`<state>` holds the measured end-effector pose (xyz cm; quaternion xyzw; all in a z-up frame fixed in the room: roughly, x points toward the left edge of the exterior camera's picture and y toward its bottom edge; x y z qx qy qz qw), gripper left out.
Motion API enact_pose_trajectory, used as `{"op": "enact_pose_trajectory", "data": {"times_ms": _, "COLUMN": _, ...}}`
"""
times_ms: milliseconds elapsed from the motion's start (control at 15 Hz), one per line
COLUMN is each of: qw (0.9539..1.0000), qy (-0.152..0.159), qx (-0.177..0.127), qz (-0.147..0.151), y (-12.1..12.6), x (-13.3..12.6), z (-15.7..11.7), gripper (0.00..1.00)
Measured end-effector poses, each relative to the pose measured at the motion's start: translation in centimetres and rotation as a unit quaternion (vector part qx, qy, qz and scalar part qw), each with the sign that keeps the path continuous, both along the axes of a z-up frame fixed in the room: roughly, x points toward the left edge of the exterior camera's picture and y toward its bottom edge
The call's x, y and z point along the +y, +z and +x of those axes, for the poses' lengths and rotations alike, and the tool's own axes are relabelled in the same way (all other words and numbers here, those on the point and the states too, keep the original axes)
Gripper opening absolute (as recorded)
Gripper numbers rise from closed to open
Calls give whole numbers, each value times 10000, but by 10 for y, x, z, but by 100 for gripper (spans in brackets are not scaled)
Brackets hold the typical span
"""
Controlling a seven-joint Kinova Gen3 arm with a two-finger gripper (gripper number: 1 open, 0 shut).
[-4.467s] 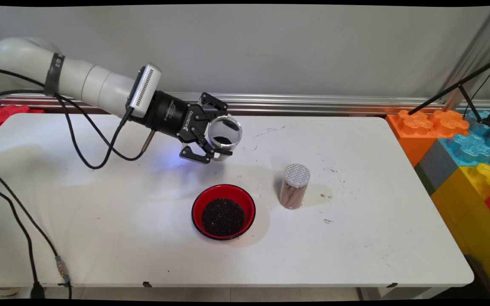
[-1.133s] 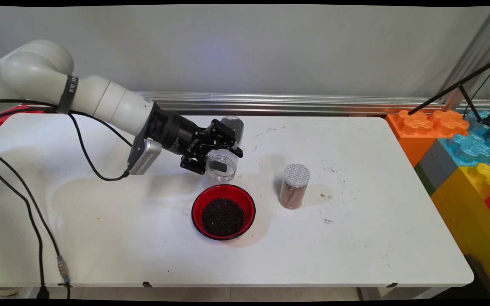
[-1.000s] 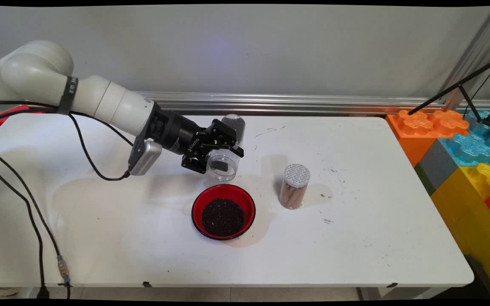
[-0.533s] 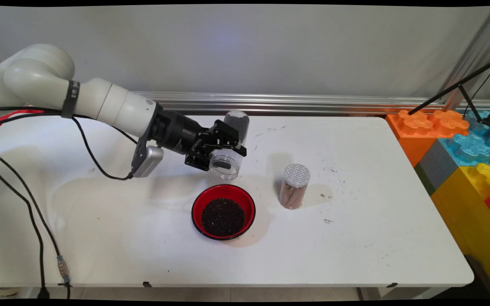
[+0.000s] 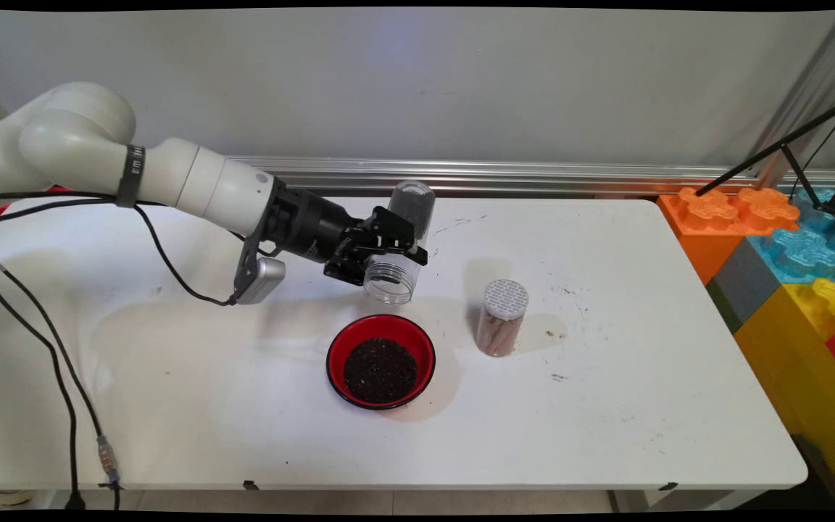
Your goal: Pour the black seasoning powder in the red bowl
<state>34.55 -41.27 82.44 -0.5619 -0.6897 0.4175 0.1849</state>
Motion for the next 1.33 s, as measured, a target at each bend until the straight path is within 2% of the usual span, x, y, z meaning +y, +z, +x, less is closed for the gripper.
{"op": "enact_pose_trajectory", "data": {"times_ms": 533, "qw": 9989, "qy": -236, "qx": -108, "qz": -398, "y": -2, "x": 0, "z": 0, "gripper": 0}}
{"op": "enact_pose_trajectory", "data": {"times_ms": 1333, "qw": 9936, "qy": -619, "qx": -297, "qz": -893, "y": -3, "x": 6, "z": 9, "gripper": 0}}
